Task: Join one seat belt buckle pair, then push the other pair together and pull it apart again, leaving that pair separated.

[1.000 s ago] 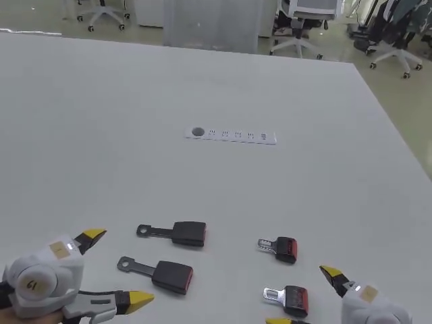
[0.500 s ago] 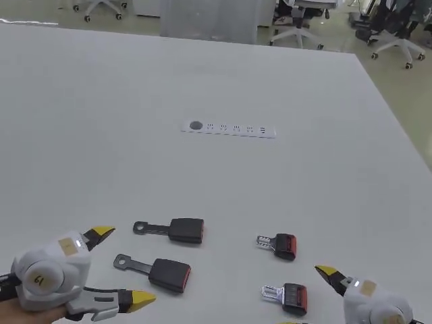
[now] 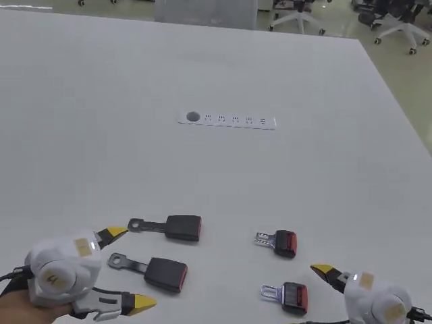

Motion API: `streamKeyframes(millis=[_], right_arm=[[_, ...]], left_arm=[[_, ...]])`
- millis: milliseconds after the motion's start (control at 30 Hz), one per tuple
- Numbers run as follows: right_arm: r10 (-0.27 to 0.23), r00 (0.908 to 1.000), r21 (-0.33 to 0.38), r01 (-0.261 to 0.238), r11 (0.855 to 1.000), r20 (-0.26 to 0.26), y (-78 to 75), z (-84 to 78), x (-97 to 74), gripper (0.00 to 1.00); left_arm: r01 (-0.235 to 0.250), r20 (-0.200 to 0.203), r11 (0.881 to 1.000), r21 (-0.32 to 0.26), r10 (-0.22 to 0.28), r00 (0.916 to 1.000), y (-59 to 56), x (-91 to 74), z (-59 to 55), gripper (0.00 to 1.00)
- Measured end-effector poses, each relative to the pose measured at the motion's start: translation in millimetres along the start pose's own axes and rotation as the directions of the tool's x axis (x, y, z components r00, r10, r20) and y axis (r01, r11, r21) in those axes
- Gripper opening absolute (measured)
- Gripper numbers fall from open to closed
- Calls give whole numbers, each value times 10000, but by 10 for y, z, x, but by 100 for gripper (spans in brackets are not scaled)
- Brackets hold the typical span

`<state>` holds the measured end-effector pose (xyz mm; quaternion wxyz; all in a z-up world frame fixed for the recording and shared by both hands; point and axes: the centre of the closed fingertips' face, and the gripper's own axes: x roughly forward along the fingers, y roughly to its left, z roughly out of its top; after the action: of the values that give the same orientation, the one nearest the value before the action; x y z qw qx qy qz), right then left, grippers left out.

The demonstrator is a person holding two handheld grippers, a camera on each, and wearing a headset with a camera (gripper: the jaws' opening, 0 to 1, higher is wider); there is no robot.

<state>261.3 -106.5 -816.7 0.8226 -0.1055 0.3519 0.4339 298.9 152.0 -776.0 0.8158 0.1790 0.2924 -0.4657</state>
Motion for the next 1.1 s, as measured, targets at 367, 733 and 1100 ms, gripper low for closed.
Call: streamKeyframes(millis=[367,733,1100], right_arm=[[689,9951,-425,-720,9965,-712,7,-116,78,83],[1133,9860,-1031,-1262,9866,-1222,-14,-150,90,70],[1518,9744,-1527,-1775,9722,-1661,-15,-258,81,55]], left_arm=[[1295,-1030,9866,990,-1193,9875,-85,299,-156,83],[2296,-1896,9541,1920,-1935,9626,-125,495,-268,73],[3204,-2535,8990,2986,-2490,9347,-187,609,-327,60]])
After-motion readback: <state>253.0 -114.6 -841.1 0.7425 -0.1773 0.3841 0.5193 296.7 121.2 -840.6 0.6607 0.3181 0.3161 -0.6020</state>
